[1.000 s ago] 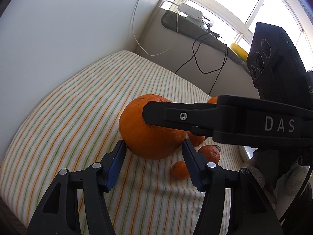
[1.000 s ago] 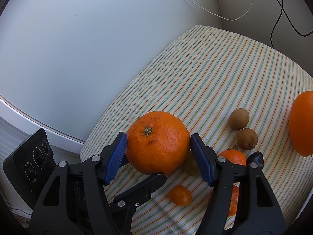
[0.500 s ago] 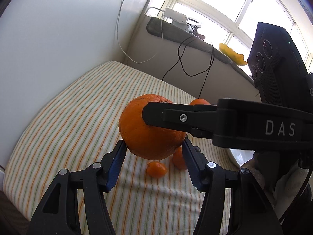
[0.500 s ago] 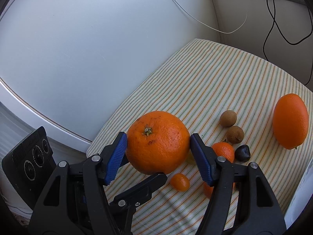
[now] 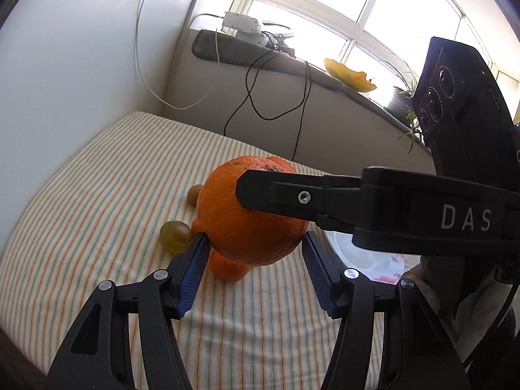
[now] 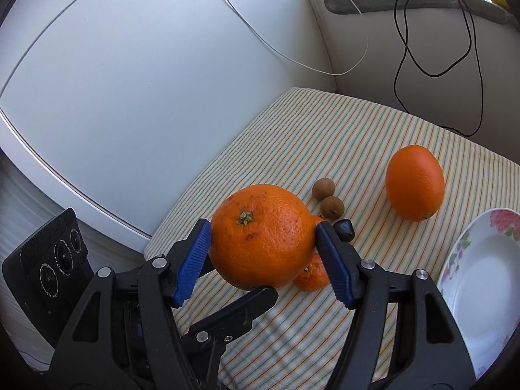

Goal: Organize fruits
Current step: 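Lift the big tangerine with the left gripper and carry it over the plate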

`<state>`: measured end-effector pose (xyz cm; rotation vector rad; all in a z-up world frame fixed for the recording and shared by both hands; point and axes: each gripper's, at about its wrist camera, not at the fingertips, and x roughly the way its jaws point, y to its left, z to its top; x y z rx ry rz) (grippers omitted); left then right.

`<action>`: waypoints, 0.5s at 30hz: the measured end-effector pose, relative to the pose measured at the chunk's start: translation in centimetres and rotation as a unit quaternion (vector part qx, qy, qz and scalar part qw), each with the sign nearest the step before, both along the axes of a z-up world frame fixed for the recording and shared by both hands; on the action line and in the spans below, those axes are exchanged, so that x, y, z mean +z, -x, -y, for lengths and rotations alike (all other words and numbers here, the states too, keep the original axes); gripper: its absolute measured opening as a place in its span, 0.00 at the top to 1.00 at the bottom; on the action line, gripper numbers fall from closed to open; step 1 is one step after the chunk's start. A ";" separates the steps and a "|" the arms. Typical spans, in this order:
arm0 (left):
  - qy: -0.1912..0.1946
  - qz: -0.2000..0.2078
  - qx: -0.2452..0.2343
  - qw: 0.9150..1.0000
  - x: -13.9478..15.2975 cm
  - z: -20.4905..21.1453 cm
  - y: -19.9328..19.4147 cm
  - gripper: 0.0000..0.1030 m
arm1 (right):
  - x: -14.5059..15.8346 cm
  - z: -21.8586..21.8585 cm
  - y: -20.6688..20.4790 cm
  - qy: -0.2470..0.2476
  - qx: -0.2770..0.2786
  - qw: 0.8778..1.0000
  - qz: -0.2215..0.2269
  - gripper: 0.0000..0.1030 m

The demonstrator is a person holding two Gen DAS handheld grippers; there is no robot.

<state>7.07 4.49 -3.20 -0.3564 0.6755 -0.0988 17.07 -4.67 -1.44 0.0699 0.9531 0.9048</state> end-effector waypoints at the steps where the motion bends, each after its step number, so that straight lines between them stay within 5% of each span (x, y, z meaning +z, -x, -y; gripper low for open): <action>1: -0.001 0.000 -0.004 1.000 0.0 0.5 -0.1 0.43 | 0.2 0.5 0.2 0.000 -0.004 1.000 0.002 0.33; 15: -0.010 -0.006 -0.077 0.997 -0.1 8.1 -3.1 0.43 | 0.4 9.2 -1.6 -0.009 -0.072 0.997 0.000 0.33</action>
